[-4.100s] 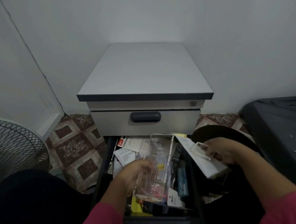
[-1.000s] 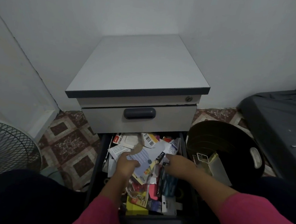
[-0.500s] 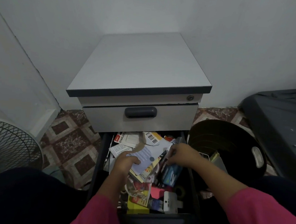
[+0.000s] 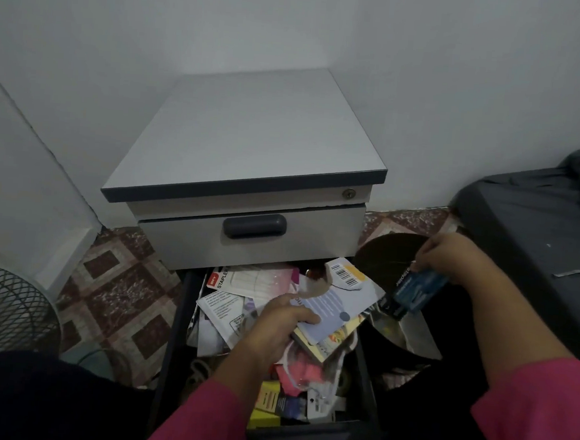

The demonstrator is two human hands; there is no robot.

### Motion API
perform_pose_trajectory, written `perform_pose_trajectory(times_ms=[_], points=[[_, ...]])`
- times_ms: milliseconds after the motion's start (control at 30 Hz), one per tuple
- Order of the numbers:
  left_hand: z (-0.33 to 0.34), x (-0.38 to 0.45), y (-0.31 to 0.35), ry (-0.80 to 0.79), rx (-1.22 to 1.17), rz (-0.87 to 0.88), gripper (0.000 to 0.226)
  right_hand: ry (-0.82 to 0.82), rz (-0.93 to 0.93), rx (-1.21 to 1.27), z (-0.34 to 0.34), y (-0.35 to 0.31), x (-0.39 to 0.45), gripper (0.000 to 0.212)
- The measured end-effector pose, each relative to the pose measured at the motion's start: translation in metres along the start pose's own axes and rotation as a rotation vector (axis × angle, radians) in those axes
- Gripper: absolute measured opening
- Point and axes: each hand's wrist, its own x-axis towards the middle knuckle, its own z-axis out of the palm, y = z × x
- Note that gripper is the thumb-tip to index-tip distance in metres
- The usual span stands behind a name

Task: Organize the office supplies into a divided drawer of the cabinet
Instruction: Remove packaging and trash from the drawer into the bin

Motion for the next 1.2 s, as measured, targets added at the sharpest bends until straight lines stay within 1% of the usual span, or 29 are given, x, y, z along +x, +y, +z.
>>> perform_pose_trajectory(times_ms=[67,133,200,267,300,367,433,500,533,633,800,933,1000,1067,1133,1200], points=[[0.024,0.007,0.002,-0.029,0.028,-0.006,0.027,0.036,0.055,-0.076,0.0,0.008,0.01,0.021],[0.048,0.02,0.005,-0.01,0.062,-0.01,0.03,0.031,0.108,-0.114,0.003,0.014,0.019,0.037],[0.07,0.031,0.008,-0.015,0.088,-0.003,0.028,-0.028,0.146,-0.148,0.005,0.018,0.024,0.054],[0.088,0.041,0.01,-0.044,0.127,0.0,0.017,-0.113,0.158,-0.116,0.009,0.02,0.027,0.068],[0.095,0.043,0.012,-0.058,0.15,0.005,0.011,-0.143,0.156,-0.081,0.011,0.021,0.028,0.071],[0.101,0.045,0.018,-0.058,0.183,0.008,0.012,-0.162,0.149,-0.032,0.015,0.024,0.031,0.071],[0.096,0.047,0.019,-0.045,0.188,0.014,0.013,-0.132,0.119,-0.025,0.017,0.025,0.034,0.064],[0.083,0.047,0.019,-0.029,0.18,0.014,0.036,-0.096,0.075,-0.023,0.021,0.022,0.035,0.055],[0.073,0.044,0.019,-0.016,0.177,0.007,0.04,-0.089,0.054,-0.03,0.023,0.019,0.035,0.049],[0.038,0.032,0.016,0.048,0.144,-0.001,0.028,-0.117,0.002,-0.07,0.037,0.005,0.029,0.037],[-0.021,0.007,0.002,0.186,0.155,-0.02,0.021,-0.216,-0.113,-0.12,0.074,-0.03,0.002,0.03],[-0.055,-0.006,-0.01,0.256,0.101,-0.08,0.014,-0.303,-0.197,-0.057,0.113,-0.045,-0.026,0.017],[-0.069,-0.007,-0.015,0.284,0.059,-0.084,0.012,-0.375,-0.261,-0.122,0.133,-0.046,-0.038,0.017],[-0.079,-0.006,-0.019,0.363,0.076,-0.037,0.013,-0.434,-0.365,-0.309,0.153,-0.044,-0.049,0.023],[-0.084,-0.004,-0.021,0.481,0.207,0.061,0.013,-0.493,-0.457,-0.477,0.172,-0.037,-0.057,0.032],[-0.085,-0.008,-0.021,0.532,0.369,0.156,0.017,-0.569,-0.504,-0.538,0.187,-0.028,-0.059,0.045]])
